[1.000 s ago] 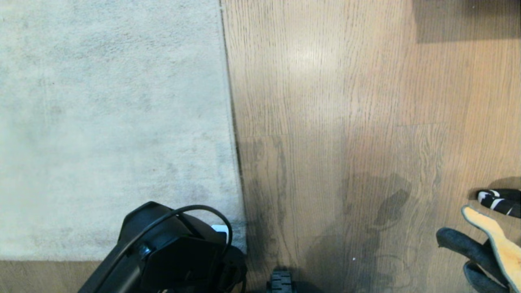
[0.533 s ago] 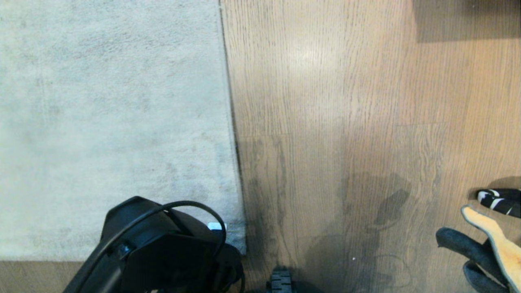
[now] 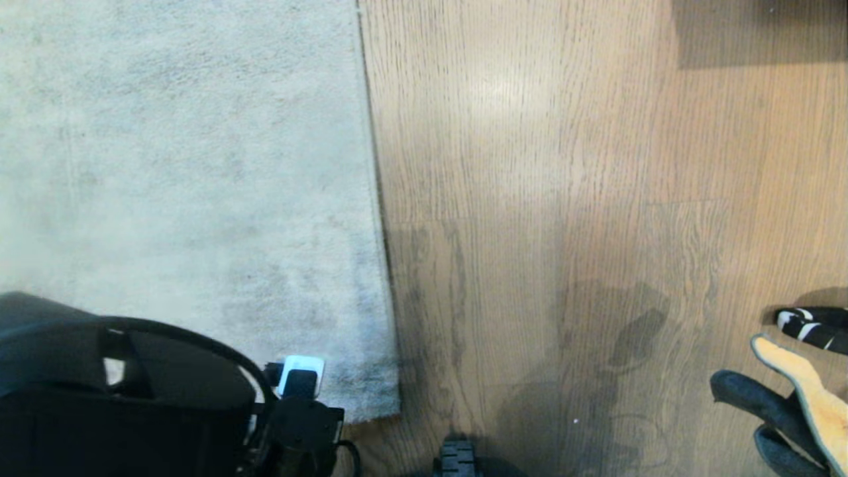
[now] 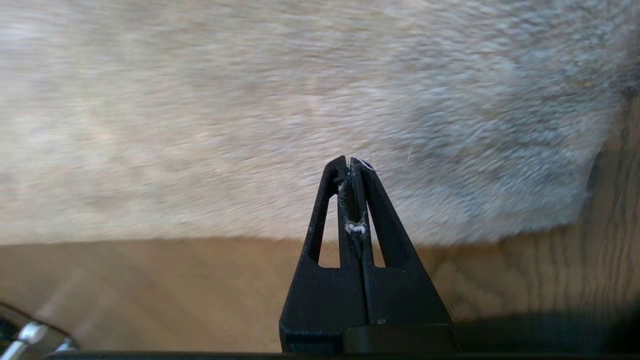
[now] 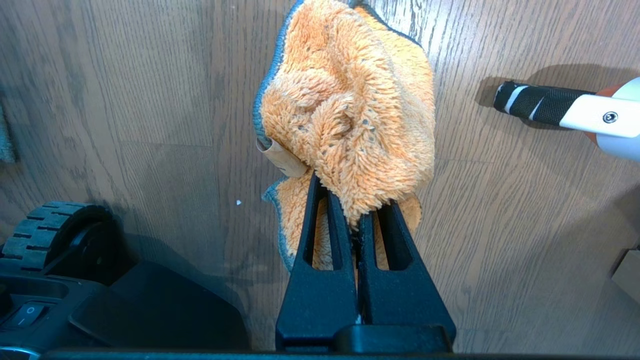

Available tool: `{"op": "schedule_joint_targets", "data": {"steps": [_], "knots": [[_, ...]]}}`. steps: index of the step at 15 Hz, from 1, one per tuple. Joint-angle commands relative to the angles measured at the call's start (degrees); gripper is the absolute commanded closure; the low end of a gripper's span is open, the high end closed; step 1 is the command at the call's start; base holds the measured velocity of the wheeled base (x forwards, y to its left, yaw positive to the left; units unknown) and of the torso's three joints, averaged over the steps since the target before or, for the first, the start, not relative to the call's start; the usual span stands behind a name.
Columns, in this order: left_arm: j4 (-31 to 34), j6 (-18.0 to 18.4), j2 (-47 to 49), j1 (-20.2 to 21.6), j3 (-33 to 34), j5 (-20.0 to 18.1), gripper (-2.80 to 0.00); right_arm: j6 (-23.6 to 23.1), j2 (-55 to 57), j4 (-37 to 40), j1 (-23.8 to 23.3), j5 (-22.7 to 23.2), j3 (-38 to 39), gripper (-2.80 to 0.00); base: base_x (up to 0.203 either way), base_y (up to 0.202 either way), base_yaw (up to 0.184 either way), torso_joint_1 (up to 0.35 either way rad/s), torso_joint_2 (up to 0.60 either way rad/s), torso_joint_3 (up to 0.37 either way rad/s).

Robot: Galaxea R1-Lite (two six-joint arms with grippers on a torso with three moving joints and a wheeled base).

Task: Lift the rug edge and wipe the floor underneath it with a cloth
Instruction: Lay down the carpet, then put down the rag

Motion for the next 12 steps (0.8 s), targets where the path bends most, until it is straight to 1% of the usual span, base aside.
{"op": "schedule_joint_targets", "data": {"steps": [1, 4, 6, 9, 12], "knots": [[-2.7, -0.1, -8.0, -0.7, 4.3, 0.7, 0.00, -0.1, 0.1, 0.0, 0.0, 0.0, 0.0, 0.00, 0.000, 0.000, 0.000, 0.000, 0.00, 0.000], [-2.5, -0.3, -14.2, -2.1, 6.3, 0.8, 0.00, -0.1, 0.1, 0.0, 0.0, 0.0, 0.0, 0.00, 0.000, 0.000, 0.000, 0.000, 0.00, 0.000], [0.1, -0.3, -18.8, -2.3, 6.6, 0.8, 0.00, -0.1, 0.1, 0.0, 0.0, 0.0, 0.0, 0.00, 0.000, 0.000, 0.000, 0.000, 0.00, 0.000], [6.3, -0.3, -26.8, -2.3, 6.6, 0.5, 0.00, -0.1, 0.1, 0.0, 0.0, 0.0, 0.0, 0.00, 0.000, 0.000, 0.000, 0.000, 0.00, 0.000], [16.4, -0.3, -36.8, -2.0, 6.6, 0.1, 0.00, -0.1, 0.1, 0.0, 0.0, 0.0, 0.0, 0.00, 0.000, 0.000, 0.000, 0.000, 0.00, 0.000]]}}
